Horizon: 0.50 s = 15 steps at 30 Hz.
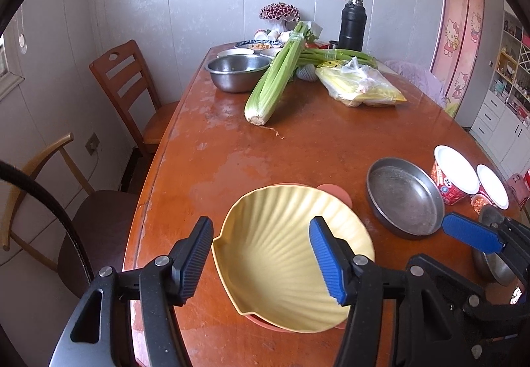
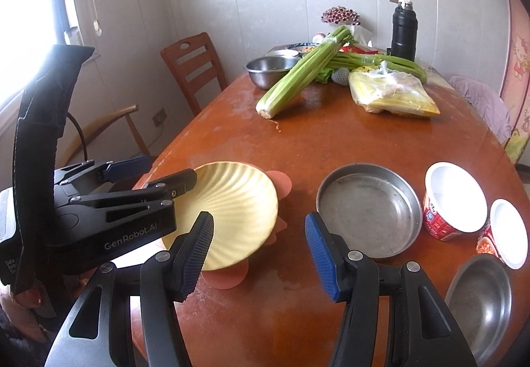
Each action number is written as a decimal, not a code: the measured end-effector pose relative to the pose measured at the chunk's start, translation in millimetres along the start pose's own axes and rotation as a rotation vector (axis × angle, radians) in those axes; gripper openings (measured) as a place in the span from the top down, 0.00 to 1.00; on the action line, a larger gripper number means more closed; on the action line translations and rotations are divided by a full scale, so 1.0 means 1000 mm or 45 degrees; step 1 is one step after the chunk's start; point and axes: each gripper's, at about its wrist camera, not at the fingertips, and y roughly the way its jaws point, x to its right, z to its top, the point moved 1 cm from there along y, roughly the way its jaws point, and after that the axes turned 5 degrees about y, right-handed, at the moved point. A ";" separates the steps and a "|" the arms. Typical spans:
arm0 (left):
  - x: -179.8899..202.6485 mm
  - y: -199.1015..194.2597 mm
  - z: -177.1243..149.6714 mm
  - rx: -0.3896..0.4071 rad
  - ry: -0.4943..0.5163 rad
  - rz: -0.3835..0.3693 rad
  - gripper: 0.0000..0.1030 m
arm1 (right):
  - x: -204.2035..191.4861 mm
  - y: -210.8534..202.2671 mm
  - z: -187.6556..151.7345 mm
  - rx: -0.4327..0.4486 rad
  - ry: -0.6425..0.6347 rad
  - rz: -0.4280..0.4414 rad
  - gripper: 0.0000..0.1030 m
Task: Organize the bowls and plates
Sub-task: 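Lower the yellow shell plate onto the orange plate with the left tool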
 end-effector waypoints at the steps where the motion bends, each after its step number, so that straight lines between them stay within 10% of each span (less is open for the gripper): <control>1: 0.002 -0.003 0.001 0.006 0.006 -0.001 0.41 | 0.000 -0.002 0.000 0.005 0.002 -0.002 0.42; 15: 0.032 -0.032 0.009 0.063 0.061 -0.021 0.40 | 0.024 -0.041 0.006 0.086 0.067 -0.006 0.42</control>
